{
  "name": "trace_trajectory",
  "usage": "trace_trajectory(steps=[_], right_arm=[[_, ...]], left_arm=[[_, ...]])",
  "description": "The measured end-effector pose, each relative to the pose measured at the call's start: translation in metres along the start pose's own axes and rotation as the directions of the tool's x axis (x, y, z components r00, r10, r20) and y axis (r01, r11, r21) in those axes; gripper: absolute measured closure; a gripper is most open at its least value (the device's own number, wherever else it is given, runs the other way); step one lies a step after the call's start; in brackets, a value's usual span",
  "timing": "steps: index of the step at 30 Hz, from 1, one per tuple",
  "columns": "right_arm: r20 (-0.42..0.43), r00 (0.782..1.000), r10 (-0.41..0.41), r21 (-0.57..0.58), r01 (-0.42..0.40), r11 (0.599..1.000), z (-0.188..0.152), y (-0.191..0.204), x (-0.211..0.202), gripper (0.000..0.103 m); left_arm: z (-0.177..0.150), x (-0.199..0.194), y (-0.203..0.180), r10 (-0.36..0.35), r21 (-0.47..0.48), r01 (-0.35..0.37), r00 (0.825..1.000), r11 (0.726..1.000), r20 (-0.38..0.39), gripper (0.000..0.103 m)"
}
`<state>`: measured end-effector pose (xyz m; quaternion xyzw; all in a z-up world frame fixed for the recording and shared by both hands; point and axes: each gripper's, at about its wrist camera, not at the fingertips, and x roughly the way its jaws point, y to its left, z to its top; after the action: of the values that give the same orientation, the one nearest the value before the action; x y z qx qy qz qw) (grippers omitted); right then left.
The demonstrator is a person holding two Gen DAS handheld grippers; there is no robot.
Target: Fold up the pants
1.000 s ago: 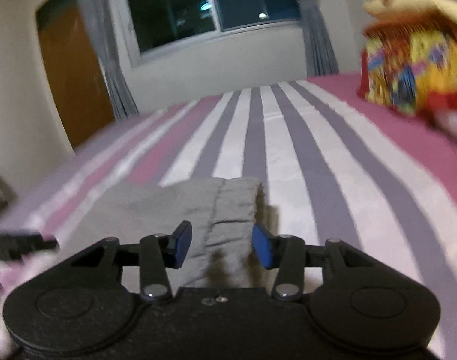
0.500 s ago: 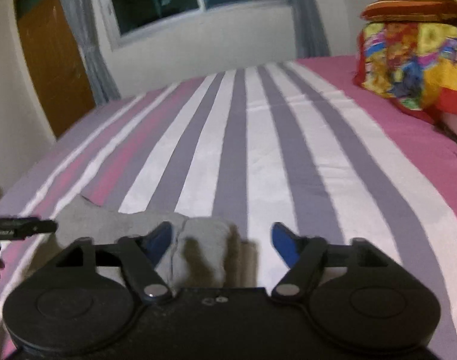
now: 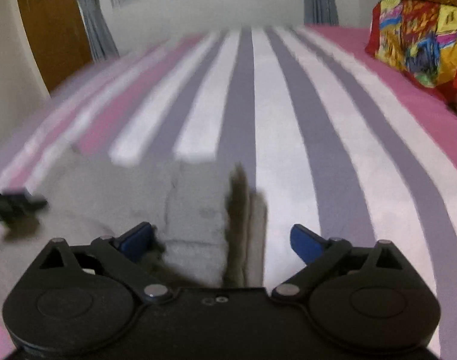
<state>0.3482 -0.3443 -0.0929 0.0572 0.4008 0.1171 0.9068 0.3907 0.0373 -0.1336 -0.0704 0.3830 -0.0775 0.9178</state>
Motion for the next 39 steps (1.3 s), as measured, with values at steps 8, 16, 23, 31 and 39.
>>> trace_trajectory(steps=[8, 16, 23, 31, 39], right_arm=[[0.052, 0.998, -0.021, -0.023, 0.022, 0.999, -0.015, 0.015, -0.044, 0.003], [-0.051, 0.998, -0.036, -0.007, 0.036, 0.999, -0.043, 0.012, -0.026, 0.000], [-0.036, 0.999, -0.028, -0.057, 0.026, 0.998, -0.049, 0.015, -0.039, 0.000], [-0.009, 1.000, 0.008, -0.019, -0.008, 1.000, -0.055, 0.007, -0.047, 0.000], [-0.008, 1.000, -0.028, -0.086, 0.028, 0.996, -0.063, 0.025, -0.042, 0.000]], left_arm=[[-0.035, -0.058, -0.019, -0.028, 0.107, 0.021, 0.998, 0.994, 0.062, 0.000], [-0.051, -0.064, -0.014, 0.006, 0.074, -0.005, 1.000, 0.997, -0.010, 0.000], [-0.065, -0.072, -0.009, 0.018, 0.097, -0.015, 1.000, 0.995, -0.024, 0.000], [-0.073, -0.072, 0.001, -0.010, 0.069, 0.011, 1.000, 0.998, -0.012, 0.000], [-0.077, -0.068, 0.002, -0.019, 0.072, 0.019, 1.000, 0.997, 0.000, 0.000]])
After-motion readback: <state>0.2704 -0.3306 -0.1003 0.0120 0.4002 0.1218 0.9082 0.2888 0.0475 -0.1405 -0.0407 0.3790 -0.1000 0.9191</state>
